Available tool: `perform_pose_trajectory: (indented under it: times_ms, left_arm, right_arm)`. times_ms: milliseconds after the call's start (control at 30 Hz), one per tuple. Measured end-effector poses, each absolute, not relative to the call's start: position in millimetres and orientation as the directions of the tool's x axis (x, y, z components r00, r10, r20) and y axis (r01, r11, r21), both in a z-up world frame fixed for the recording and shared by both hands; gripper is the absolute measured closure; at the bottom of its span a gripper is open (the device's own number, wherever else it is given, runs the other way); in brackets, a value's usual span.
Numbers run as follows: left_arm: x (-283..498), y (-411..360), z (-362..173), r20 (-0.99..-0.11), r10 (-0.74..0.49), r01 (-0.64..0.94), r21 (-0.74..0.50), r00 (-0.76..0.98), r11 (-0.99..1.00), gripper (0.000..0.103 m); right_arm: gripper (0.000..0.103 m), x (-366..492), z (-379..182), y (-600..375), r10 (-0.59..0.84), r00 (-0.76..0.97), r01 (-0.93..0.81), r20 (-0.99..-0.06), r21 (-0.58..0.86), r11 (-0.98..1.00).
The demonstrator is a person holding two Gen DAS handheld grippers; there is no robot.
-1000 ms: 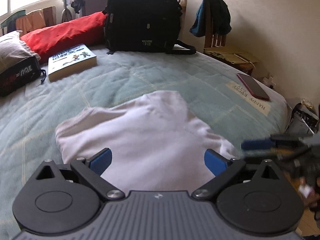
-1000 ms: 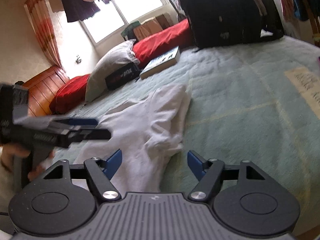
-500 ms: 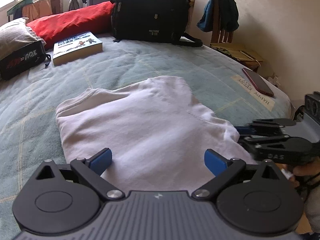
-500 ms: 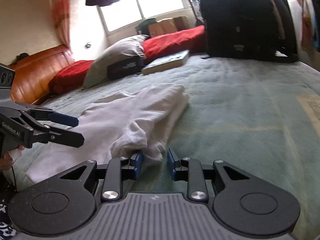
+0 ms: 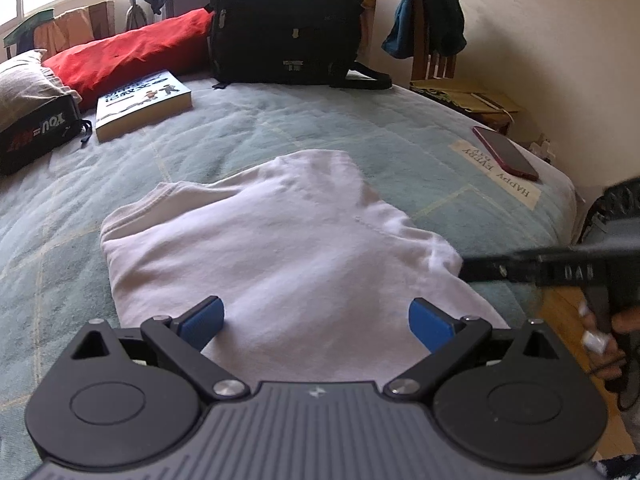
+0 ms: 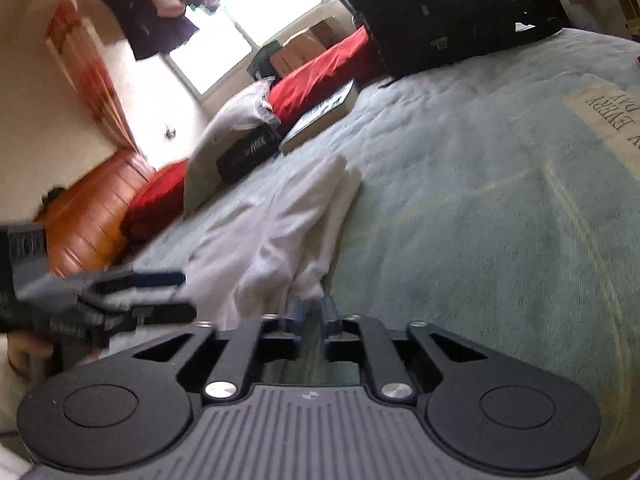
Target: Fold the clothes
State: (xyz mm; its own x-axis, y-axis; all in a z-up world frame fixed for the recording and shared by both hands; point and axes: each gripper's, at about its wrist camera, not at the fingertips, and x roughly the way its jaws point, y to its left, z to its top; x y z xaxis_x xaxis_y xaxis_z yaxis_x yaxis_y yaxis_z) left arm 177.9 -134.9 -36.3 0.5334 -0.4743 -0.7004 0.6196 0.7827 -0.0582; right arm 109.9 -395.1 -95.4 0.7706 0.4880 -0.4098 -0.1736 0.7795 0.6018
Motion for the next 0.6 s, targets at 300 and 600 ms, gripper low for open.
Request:
perform_pose_trajectory:
  times_ms: [300, 600]
  left_arm:
    - [175.6, -140.4, -37.2, -0.706, -0.476, 0.632, -0.052, 0.525, 0.773, 0.004]
    - [174.5, -140.8, -37.2, -0.702, -0.484, 0.635, -0.059, 0.522, 0.770, 0.004]
  right_arm:
    - [0.093, 130.8, -116.5, -393.4, 0.569, 0.729, -0.172, -0.380, 0.703, 0.690]
    - [0.098, 93.9, -111.2, -406.7, 0.576, 0.735, -0.156, -0.358, 0.737, 0.658]
